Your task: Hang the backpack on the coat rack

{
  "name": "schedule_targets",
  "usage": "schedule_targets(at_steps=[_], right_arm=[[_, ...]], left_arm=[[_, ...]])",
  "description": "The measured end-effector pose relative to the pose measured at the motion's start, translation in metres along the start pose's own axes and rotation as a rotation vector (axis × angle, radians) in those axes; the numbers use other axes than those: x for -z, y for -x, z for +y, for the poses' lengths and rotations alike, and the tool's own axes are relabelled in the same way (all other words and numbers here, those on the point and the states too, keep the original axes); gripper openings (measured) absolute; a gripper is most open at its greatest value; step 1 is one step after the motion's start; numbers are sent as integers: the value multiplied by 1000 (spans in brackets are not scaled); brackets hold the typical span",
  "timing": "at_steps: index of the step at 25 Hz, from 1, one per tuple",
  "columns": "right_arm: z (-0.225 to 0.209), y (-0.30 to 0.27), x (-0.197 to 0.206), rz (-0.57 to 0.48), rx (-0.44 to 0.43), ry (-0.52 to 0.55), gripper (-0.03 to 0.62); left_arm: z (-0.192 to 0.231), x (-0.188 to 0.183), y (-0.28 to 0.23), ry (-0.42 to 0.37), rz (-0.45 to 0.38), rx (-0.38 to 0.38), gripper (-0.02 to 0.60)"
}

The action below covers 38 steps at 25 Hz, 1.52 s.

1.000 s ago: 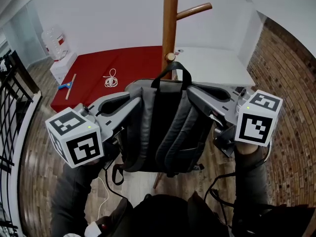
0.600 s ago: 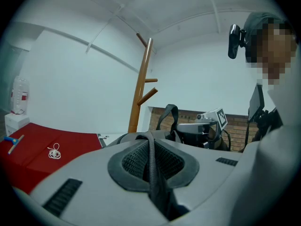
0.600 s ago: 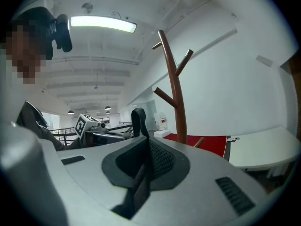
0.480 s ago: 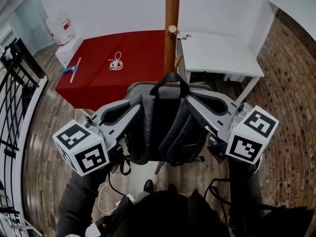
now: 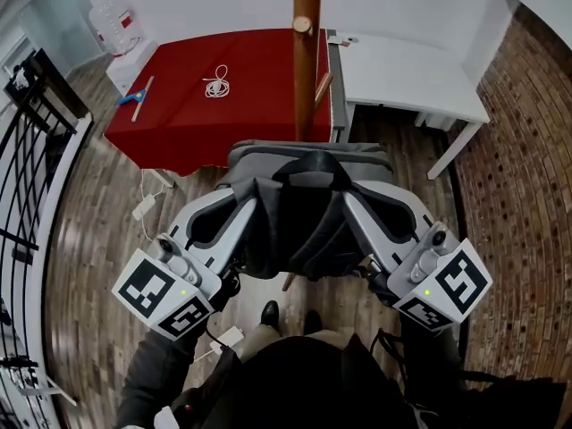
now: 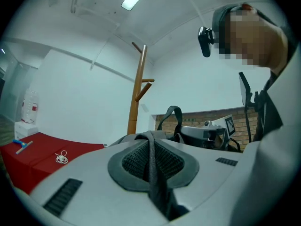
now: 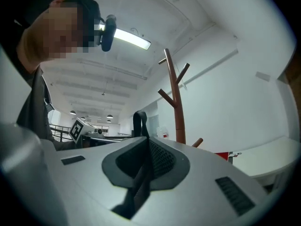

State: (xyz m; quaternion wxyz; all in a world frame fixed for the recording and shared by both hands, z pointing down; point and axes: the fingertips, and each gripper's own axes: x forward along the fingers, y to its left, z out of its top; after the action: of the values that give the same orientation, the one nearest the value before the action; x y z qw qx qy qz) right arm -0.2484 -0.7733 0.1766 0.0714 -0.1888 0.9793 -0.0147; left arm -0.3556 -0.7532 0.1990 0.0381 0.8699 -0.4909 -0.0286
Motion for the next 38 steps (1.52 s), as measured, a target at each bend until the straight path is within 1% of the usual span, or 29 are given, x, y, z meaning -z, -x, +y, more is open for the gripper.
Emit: schedule_targets(at_steps=[6,11,15,20,24,28,31,34,38], right_arm=[[20,7,7,-32,11,9,17],[24,3,0,-62,4,-4,17],[21,6,5,-29,7,54,17],[25,6,-1,-28,-2,69,17],[32,6,-16,-10,-5,91,17],[41,-13,-39,10,-7,101,17],[47,-34,-57,29,-7,99,17],[57,-47,-65,46,-4,102,17],[74,-51,-72,30,4,89,17]], left_arm=[[-8,6,20,-24,-46,-5,44],[-8,7,22,-21,-50,-24,44],[-9,9,22,-18,-50,-32,44],[-11,6,23,-26,-57,-33,44],[-16,-9,29,-52,-68,-22,44],[-5,-36,39,-84,-77,-3,44],[10,-57,46,-73,-63,16,44],[21,-66,56,-54,-52,40,44],[19,-78,74,-59,-69,95,44]])
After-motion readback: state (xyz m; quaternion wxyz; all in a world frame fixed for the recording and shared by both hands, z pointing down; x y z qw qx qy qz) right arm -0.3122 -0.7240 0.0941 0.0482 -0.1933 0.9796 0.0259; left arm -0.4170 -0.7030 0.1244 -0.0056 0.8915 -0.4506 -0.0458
